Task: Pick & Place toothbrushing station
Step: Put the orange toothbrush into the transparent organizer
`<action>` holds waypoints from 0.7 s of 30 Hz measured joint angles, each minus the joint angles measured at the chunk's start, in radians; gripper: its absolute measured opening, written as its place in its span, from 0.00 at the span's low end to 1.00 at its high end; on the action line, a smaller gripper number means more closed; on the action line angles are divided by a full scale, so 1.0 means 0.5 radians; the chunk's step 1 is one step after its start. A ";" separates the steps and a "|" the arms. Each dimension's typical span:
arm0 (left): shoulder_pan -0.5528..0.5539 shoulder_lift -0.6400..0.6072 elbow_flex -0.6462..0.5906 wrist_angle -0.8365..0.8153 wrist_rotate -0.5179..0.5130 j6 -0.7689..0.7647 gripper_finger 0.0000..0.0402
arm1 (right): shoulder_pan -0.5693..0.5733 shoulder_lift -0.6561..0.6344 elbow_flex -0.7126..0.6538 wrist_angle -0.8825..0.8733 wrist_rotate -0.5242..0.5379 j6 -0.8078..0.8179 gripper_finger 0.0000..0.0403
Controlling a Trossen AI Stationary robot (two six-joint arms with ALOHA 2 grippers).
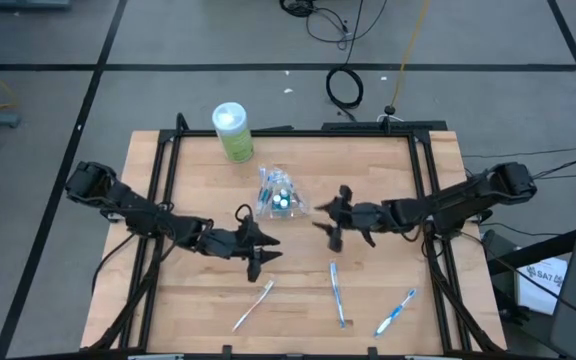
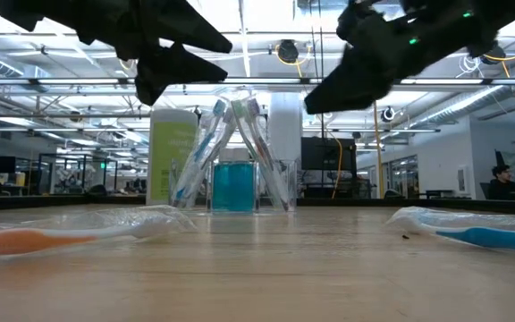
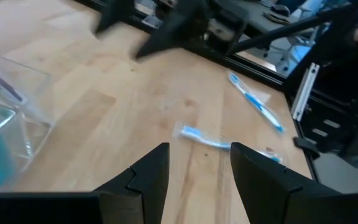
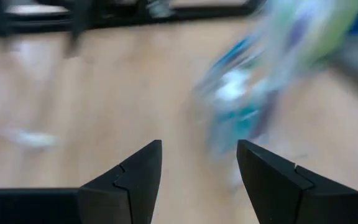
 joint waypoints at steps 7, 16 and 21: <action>-0.034 0.000 0.000 -0.014 0.004 -0.001 0.44 | 0.203 -0.077 0.000 -0.334 -0.491 0.648 0.50; -0.100 0.000 0.000 -0.002 0.126 -0.130 0.44 | 0.420 -0.059 0.002 -0.502 -0.503 0.813 0.50; -0.148 0.000 0.037 -0.068 0.184 -0.268 0.44 | 0.533 -0.059 -0.070 -0.470 -0.398 0.818 0.50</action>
